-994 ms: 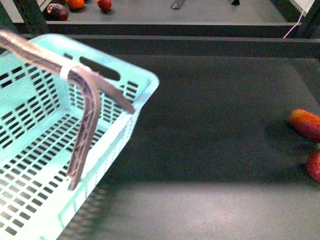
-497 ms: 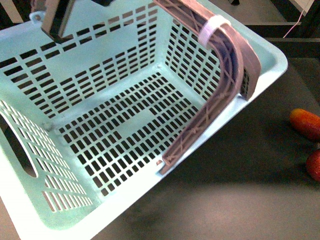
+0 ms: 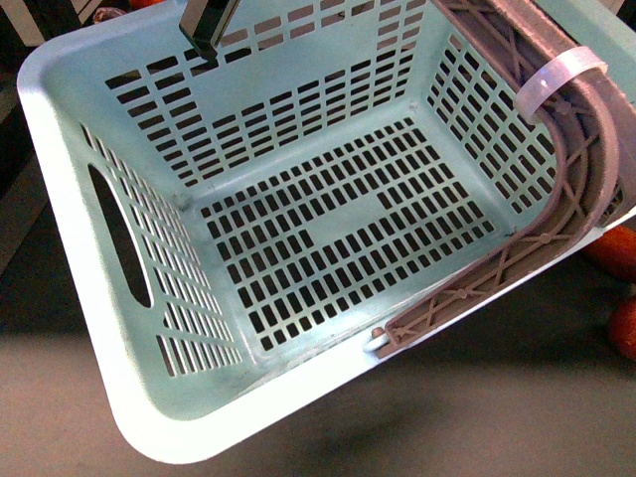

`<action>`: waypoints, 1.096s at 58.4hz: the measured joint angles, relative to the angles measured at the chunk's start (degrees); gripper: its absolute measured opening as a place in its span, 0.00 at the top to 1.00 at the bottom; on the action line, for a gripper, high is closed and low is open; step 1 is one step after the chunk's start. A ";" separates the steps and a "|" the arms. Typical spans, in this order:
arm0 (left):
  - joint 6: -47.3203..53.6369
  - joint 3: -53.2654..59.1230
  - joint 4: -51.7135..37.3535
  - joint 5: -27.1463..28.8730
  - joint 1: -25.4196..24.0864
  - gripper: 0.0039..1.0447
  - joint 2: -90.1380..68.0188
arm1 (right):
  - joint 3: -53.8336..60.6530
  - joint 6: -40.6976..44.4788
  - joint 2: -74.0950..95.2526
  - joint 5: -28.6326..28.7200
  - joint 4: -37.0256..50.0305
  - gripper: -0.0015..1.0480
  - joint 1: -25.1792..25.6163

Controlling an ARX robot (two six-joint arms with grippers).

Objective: Pick apple with right arm and hold basket with left

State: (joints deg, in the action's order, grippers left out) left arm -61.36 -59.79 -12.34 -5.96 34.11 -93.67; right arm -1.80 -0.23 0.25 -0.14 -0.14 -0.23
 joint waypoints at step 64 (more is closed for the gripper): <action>0.55 -0.07 0.00 0.09 0.11 0.94 -0.15 | -18.84 -6.36 99.76 -6.16 31.67 0.09 14.47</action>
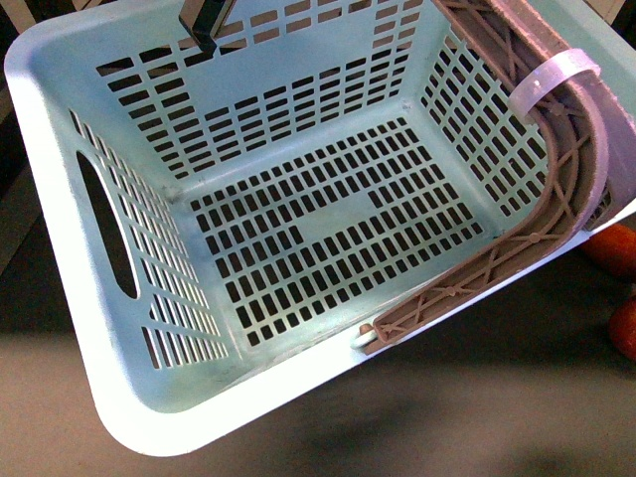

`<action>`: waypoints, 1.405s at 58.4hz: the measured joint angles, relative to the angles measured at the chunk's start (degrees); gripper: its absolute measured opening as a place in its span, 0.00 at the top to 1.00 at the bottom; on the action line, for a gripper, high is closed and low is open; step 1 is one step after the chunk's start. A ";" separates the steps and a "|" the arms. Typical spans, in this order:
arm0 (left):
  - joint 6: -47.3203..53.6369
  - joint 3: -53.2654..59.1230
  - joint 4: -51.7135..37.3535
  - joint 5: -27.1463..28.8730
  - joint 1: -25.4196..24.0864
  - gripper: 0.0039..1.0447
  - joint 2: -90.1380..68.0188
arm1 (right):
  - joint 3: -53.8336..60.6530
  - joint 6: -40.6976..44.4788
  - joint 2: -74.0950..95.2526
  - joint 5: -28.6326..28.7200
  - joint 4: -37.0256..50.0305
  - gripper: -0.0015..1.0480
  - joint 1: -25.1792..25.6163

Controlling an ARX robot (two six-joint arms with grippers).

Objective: Pick apple with right arm and hold basket with left

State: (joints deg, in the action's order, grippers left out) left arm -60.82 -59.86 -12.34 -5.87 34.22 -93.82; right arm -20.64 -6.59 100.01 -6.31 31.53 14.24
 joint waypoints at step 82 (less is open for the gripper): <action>0.00 0.00 0.00 -0.07 0.00 0.94 -0.02 | -31.67 -3.30 38.38 -2.54 -3.89 0.29 1.51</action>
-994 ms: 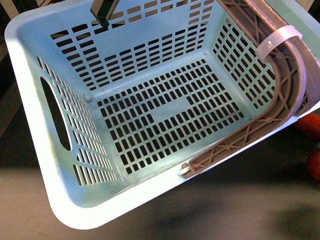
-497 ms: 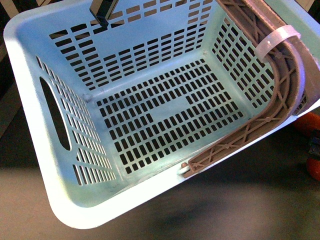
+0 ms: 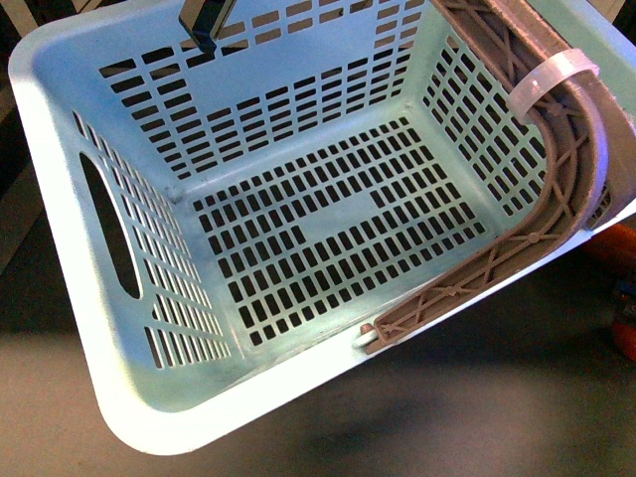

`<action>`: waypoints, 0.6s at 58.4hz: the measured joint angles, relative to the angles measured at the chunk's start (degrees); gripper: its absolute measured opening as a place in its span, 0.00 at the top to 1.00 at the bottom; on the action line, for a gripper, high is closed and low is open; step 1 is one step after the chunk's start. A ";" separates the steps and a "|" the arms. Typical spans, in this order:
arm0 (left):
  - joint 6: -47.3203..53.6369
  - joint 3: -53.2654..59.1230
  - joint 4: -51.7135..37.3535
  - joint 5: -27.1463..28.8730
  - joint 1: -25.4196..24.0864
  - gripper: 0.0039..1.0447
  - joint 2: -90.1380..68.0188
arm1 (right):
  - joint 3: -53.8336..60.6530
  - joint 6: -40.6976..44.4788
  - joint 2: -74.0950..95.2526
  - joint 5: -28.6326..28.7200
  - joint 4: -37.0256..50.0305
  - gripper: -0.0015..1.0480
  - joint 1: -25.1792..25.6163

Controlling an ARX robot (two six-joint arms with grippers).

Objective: Pick apple with right arm and hold basket with left

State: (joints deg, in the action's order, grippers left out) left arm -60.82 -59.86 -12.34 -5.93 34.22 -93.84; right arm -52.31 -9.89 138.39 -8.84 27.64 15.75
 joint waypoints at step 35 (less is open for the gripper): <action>-0.02 0.00 0.00 0.04 0.00 0.94 0.00 | 16.00 3.13 -36.50 13.90 -7.72 0.30 2.40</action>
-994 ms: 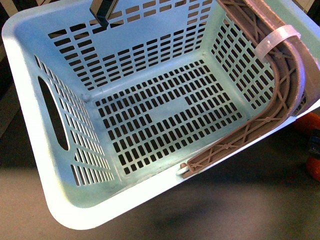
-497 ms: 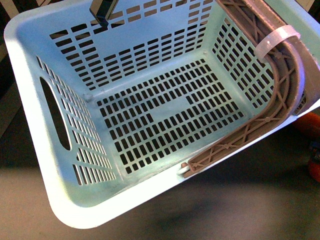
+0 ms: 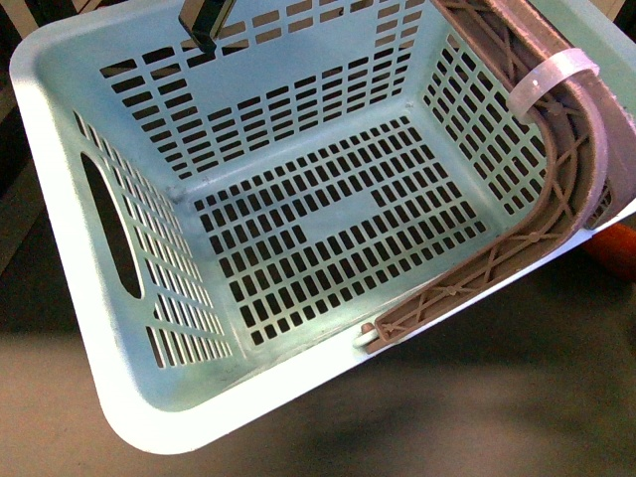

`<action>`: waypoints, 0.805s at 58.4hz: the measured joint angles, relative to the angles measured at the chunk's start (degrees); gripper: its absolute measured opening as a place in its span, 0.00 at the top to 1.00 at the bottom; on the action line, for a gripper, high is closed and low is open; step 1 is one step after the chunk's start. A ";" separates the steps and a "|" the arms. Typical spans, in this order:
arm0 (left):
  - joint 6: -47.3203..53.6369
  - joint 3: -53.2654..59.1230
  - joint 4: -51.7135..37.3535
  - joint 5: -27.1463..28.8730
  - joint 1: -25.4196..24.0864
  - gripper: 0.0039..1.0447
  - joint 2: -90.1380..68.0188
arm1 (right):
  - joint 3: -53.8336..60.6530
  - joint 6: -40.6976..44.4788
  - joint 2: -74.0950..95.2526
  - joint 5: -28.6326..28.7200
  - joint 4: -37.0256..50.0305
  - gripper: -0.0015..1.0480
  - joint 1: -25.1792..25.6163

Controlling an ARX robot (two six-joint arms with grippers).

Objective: Pick apple with right arm and hold basket with left

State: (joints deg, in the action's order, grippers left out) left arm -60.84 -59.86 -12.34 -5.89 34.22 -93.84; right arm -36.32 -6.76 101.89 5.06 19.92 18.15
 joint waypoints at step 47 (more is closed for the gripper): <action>0.02 0.00 0.00 0.07 0.00 0.94 0.00 | -7.02 -11.80 -24.68 -11.30 -12.48 0.19 -37.11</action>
State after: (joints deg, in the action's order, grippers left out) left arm -60.82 -59.86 -12.34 -5.82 34.22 -93.84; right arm -43.33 -18.57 77.21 -6.24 7.44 -18.96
